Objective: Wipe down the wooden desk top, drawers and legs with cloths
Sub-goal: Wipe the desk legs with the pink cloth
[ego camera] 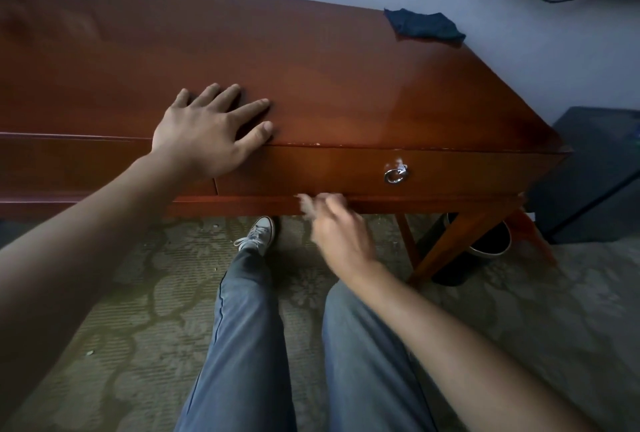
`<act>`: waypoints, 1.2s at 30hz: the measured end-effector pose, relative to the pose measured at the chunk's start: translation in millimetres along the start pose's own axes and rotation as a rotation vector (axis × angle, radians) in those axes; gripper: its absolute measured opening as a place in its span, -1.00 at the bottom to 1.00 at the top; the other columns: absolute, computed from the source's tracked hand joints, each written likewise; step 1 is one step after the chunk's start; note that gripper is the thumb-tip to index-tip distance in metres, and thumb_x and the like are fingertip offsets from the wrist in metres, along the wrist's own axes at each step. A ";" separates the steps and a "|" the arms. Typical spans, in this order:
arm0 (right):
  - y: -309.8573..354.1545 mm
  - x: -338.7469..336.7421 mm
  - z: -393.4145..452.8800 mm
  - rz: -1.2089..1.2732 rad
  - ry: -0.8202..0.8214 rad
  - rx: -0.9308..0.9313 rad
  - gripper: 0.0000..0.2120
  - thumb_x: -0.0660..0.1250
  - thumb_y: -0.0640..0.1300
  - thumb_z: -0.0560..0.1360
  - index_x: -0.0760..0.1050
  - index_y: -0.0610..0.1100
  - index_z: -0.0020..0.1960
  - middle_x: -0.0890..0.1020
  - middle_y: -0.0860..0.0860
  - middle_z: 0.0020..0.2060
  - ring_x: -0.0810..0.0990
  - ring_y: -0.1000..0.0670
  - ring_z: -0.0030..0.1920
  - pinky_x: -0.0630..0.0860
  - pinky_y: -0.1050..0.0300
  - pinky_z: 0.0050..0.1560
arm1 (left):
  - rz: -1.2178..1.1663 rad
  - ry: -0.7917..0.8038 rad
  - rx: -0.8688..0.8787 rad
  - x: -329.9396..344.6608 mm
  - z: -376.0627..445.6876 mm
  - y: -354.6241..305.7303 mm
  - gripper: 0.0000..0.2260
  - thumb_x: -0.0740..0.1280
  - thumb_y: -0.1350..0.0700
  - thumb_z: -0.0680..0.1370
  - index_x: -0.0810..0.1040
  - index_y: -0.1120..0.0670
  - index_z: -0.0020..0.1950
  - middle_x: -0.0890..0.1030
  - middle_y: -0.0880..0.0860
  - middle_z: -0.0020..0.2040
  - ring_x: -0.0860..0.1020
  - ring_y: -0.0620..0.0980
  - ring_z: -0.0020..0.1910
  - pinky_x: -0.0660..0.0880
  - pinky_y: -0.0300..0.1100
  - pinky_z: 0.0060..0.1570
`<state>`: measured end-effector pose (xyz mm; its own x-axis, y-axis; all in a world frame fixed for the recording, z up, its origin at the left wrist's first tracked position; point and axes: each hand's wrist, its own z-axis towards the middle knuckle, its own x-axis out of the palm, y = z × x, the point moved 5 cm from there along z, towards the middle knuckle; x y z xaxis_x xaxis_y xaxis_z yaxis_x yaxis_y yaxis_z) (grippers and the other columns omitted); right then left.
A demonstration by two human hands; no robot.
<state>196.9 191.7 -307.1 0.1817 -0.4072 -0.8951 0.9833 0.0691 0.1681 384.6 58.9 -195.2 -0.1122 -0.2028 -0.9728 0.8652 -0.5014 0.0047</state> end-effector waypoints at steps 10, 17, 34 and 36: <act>-45.6 -20.0 -24.7 0.107 -0.114 0.394 -0.61 0.36 -0.16 0.58 0.45 -0.32 0.33 0.47 -0.21 0.15 0.61 -0.20 -0.03 0.60 0.03 -0.02 | -0.010 -0.009 -0.004 -0.2 0.8 -3.5 -0.34 -0.27 -0.49 0.57 0.09 -0.35 0.63 0.17 0.00 0.67 0.11 0.10 0.65 0.08 0.22 0.58; 97.1 14.7 37.5 0.317 -0.360 -0.051 -0.93 0.37 -0.17 0.62 0.59 -0.17 0.02 0.56 -0.12 -0.03 0.59 -0.13 -0.07 0.57 -0.04 -0.09 | -0.085 0.041 -0.005 -2.7 3.0 3.7 -0.39 -0.20 -0.46 0.56 0.14 -0.39 0.60 0.14 -0.05 0.68 0.08 0.04 0.66 0.02 0.18 0.60; 41.5 -32.0 47.8 0.431 -0.626 0.160 -0.95 0.37 -0.22 0.59 0.59 -0.18 0.03 0.54 -0.04 -0.02 0.52 0.10 -0.09 0.52 0.26 -0.04 | -0.301 0.270 -0.012 -15.6 7.1 2.7 -0.33 -0.23 -0.20 0.47 0.19 -0.38 0.58 0.03 -0.14 0.69 -0.06 0.00 0.67 -0.18 0.11 0.60; 107.5 -16.1 62.8 0.364 -0.584 -0.010 -0.98 0.31 -0.11 0.64 0.52 -0.04 0.04 0.53 0.01 -0.11 0.54 0.04 -0.22 0.54 0.04 -0.30 | -0.349 0.303 -0.002 -19.5 7.0 5.2 -0.26 -0.23 -0.27 0.42 0.22 -0.31 0.61 0.05 -0.14 0.68 -0.06 0.01 0.67 -0.19 0.10 0.60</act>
<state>299.2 148.5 -248.6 0.4695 -0.7808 -0.4122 0.8610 0.3016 0.4095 387.9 54.3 -174.7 -0.2496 0.2327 -0.9400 0.8019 -0.4944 -0.3353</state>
